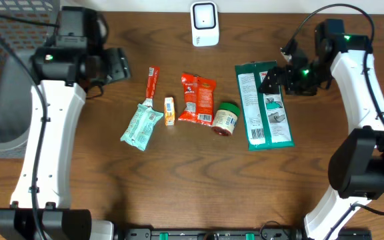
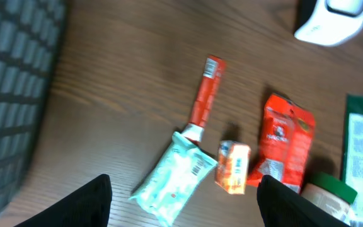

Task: Scan the item barcode
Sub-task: 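Move the right gripper down onto the green-lidded jar and grasp it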

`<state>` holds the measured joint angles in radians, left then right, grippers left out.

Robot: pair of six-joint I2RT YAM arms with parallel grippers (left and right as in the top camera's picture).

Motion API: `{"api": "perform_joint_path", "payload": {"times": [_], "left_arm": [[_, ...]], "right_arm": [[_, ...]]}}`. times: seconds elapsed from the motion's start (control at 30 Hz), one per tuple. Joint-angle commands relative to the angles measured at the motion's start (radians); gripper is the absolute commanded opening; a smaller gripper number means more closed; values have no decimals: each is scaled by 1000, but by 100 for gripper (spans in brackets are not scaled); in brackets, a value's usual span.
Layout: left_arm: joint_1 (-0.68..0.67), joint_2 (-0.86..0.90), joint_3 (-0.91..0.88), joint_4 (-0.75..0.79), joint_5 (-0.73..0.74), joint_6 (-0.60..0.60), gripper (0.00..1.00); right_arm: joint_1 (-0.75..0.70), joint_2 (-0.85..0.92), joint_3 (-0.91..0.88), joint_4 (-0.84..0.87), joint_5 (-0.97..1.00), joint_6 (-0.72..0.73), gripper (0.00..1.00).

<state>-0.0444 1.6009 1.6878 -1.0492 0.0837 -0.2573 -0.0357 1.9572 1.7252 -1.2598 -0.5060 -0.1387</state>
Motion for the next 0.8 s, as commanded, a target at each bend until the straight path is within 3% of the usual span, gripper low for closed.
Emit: {"api": "perform_joint_path", "payload": {"times": [0.0, 0.23, 0.27, 0.53, 0.77], "left_arm": [[64, -20, 22, -10, 21, 14, 76], [97, -20, 22, -27, 21, 13, 80], [97, -20, 22, -28, 21, 13, 86], [97, -20, 22, -27, 21, 13, 87], [97, -20, 22, -27, 21, 13, 88]], "right_arm": [[47, 8, 0, 22, -54, 172, 99], [147, 8, -7, 42, 126, 460, 99], [167, 8, -8, 47, 160, 488, 99], [322, 9, -31, 107, 320, 669, 99], [374, 9, -79, 178, 325, 769, 98]]}}
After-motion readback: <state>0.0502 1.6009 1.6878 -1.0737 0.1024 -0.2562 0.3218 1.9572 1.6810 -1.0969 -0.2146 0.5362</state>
